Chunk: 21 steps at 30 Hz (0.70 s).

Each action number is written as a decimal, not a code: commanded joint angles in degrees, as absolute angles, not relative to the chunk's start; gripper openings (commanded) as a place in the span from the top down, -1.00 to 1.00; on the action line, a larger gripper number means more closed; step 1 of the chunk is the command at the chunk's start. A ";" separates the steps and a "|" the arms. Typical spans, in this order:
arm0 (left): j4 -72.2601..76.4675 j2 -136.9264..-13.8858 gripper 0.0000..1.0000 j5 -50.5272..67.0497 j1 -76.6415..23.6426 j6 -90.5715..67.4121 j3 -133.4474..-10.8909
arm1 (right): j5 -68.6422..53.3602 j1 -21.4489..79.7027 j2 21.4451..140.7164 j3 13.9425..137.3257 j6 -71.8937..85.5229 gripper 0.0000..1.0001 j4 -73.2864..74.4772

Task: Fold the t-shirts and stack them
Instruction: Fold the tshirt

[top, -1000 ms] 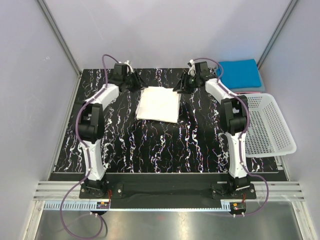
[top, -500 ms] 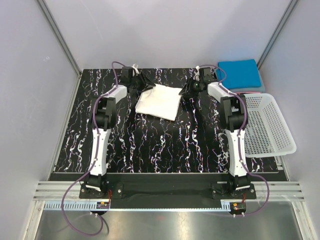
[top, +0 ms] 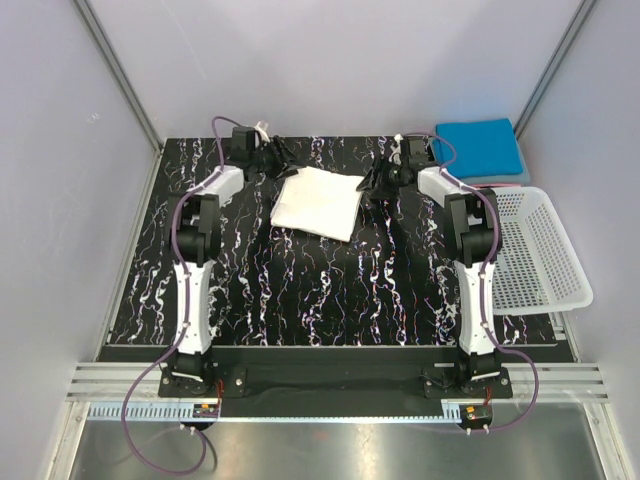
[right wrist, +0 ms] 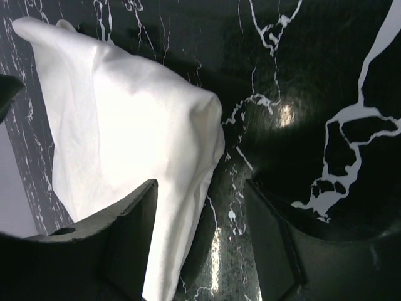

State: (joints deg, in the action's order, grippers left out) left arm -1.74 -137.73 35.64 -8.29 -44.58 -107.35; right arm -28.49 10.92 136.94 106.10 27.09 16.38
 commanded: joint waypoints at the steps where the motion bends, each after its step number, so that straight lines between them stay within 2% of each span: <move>1: -6.05 -130.26 0.03 34.63 -8.52 -38.77 -105.39 | -30.32 12.13 131.76 101.88 28.39 -0.30 14.43; 4: -9.21 -127.19 0.04 31.74 -9.14 -35.52 -99.25 | -31.55 13.09 129.91 97.84 28.83 -0.30 12.40; 5: -10.19 -124.65 0.05 27.55 -9.31 -34.64 -97.40 | -32.07 13.36 129.47 96.87 28.83 -0.29 12.13; 8: -11.16 -119.47 0.04 20.84 -10.19 -32.61 -88.19 | -34.09 13.97 128.50 93.35 28.92 -0.19 10.73; 12: -12.66 -116.11 0.04 18.46 -10.98 -30.42 -82.89 | -34.81 14.68 126.48 88.52 28.65 0.03 8.62; 15: -11.43 -116.10 0.06 18.36 -11.78 -30.85 -79.73 | -35.24 14.68 125.42 84.91 28.30 0.27 6.60; 19: -11.42 -119.44 0.21 19.34 -12.56 -32.34 -79.28 | -36.21 14.68 125.51 83.24 27.16 0.97 5.89; 21: -12.74 -119.10 0.24 17.76 -13.01 -32.95 -78.84 | -36.47 14.59 125.07 82.88 25.58 1.00 6.93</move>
